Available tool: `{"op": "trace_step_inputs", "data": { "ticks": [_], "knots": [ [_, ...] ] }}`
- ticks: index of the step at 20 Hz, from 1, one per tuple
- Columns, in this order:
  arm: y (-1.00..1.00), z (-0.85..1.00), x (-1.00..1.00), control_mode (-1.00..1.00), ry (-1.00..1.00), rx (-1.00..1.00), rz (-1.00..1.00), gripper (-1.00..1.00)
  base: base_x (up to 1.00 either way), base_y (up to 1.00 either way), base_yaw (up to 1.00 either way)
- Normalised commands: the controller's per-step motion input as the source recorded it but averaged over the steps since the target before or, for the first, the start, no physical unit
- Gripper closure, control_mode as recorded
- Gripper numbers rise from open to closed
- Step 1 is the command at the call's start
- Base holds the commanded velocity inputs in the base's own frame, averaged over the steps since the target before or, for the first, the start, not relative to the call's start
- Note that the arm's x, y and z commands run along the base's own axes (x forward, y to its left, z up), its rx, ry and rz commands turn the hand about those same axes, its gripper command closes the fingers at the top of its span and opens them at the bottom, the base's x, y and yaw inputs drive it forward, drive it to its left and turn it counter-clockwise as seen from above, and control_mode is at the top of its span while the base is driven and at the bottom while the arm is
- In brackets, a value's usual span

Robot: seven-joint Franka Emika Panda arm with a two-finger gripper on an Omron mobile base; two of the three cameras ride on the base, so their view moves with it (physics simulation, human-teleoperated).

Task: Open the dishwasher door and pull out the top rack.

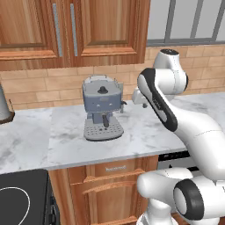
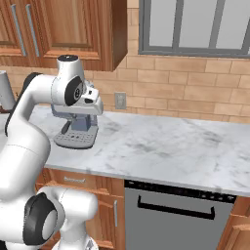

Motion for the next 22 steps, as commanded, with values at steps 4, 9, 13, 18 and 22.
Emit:
{"op": "trace_step_inputs", "data": {
  "ticks": [4, 9, 13, 18, 22],
  "knots": [
    [0.0, 0.0, 0.0, 1.0, 0.0, 0.0, 0.0, -1.0, 0.0, 0.0, 0.0],
    [0.0, 0.0, 0.0, 1.0, 0.0, 0.0, 0.0, -1.0, -0.24, -0.16, -0.03],
    [0.0, 0.0, 0.0, 1.0, 0.0, 0.0, 0.0, -1.0, -0.54, -0.5, -0.03],
    [0.0, 0.0, 0.0, 1.0, 0.0, 0.0, 0.0, -1.0, -0.23, -0.75, 0.0],
    [0.0, 0.0, 0.0, 1.0, 0.0, 0.0, 0.0, -1.0, 0.0, -0.99, 0.0]
  ]
}}
